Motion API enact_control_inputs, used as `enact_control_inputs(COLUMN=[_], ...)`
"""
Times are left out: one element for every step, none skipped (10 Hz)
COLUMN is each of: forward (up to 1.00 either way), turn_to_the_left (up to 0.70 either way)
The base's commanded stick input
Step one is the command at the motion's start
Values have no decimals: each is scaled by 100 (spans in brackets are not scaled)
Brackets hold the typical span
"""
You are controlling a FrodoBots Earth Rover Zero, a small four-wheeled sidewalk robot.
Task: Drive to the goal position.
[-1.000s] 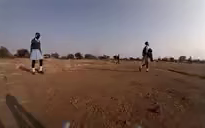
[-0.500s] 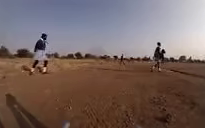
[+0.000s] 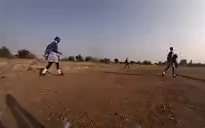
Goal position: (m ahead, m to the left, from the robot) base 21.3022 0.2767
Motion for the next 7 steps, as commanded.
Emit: enact_control_inputs(forward=[50, 50, 50, 50, 50, 50, 50], turn_to_the_left=[0, 0, 0, 0, 0, 0, 0])
